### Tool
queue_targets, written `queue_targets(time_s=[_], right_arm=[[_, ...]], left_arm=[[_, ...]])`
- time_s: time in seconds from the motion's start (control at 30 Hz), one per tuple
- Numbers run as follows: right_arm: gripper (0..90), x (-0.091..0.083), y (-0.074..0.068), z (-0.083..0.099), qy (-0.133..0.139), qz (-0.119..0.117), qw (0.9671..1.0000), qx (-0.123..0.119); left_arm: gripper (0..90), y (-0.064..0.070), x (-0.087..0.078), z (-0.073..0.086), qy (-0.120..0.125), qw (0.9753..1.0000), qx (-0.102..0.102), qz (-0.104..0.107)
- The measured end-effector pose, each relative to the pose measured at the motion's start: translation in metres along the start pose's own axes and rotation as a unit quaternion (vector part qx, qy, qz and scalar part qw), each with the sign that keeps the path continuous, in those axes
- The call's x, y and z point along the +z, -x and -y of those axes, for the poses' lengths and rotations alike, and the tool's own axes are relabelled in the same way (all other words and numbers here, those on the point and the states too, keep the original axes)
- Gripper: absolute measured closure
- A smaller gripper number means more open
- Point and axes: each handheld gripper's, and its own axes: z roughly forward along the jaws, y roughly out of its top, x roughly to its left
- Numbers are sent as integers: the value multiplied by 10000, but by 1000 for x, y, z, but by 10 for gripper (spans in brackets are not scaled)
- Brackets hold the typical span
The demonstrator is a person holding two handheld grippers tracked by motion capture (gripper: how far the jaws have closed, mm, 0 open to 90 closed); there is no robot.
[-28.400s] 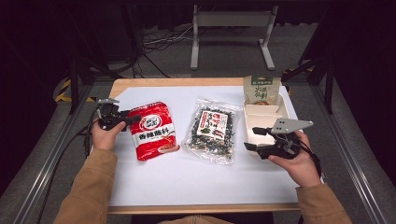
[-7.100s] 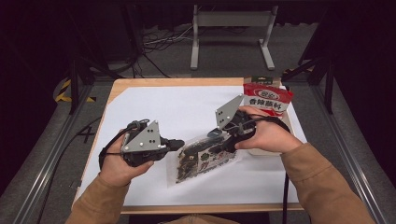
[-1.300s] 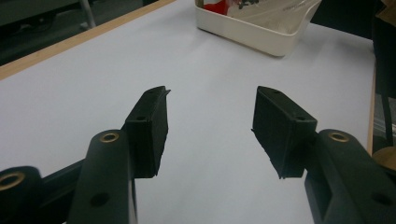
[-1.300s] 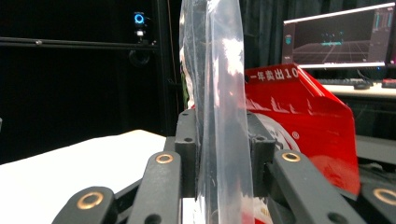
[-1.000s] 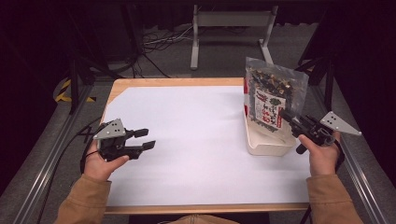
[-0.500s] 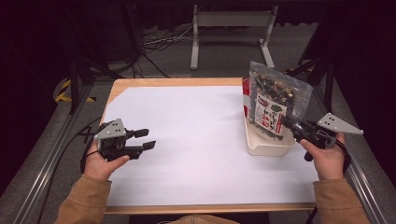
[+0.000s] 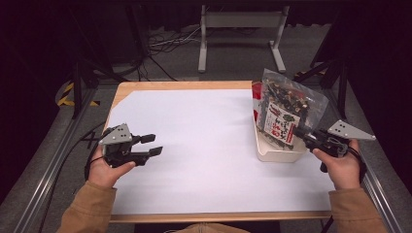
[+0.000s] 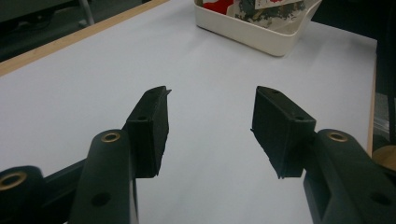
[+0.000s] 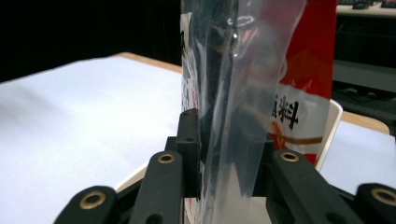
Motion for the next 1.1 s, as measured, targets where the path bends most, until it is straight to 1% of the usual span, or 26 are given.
queue_targets(time_s=[0.07, 0.1, 0.13, 0.2, 0.3, 0.43, 0.47, 0.53, 0.57, 0.63, 0.7, 0.77, 0.8, 0.87, 0.9, 0.93, 1.0, 1.1], right_arm=[[732, 3, -2, 4, -181, 16, 9998, -79], [733, 4, -3, 6, -229, 30, 9997, -111], [733, 4, -4, 8, -181, 27, 9998, -98], [733, 4, -3, 8, -198, 42, 9998, -65], [734, 5, 1, 11, -211, 93, 9997, 42], [734, 5, 9, 15, -214, 118, 9994, 263], [732, 4, 10, 16, -239, 134, 9990, 340], [727, 3, 12, 16, -240, 130, 9988, 418], [723, 3, 13, 16, -234, 104, 9987, 433], [708, 1, 15, 15, -247, 70, 9985, 481], [693, -2, 17, 14, -275, 108, 9984, 492], [676, -5, 17, 14, -276, 136, 9978, 595], [655, -6, 17, 14, -270, 161, 9976, 611], [579, -8, 15, 14, -240, 273, 9978, 561], [540, -9, 15, 14, -222, 318, 9975, 590], [506, -9, 15, 13, -203, 334, 9974, 609], [427, -12, 15, 12, -175, 392, 9970, 637], [351, -15, 13, 10, -145, 388, 9970, 655]], left_arm=[[464, 0, 0, 0, -2, 10000, 29, 7], [463, 0, 0, 0, 0, 10000, 27, 7], [463, 0, 0, 0, -2, 10000, 18, 4], [464, 0, 0, 0, -4, 10000, 6, 5], [464, 0, 0, 0, -12, 10000, 36, 12], [463, 0, 1, 0, -14, 10000, 6, 9], [463, -1, 1, 0, -24, 10000, 26, 10], [463, 0, 1, 0, -28, 10000, 17, 21], [463, 0, 1, 0, -31, 10000, -15, 28], [463, 0, 1, 0, -42, 10000, -12, 34], [462, 0, 1, 0, -46, 10000, -13, 29], [458, 0, 2, 0, -21, 10000, -24, 19], [457, 0, 1, 0, -16, 10000, -30, 17], [453, -1, 1, 0, -13, 10000, -18, 10], [452, 0, 1, 0, -10, 10000, -27, 14], [452, -1, 1, 0, -5, 10000, 4, 9], [450, -1, 0, 0, -8, 10000, -11, 4], [449, 0, -1, 1, 1, 10000, -28, -1]])
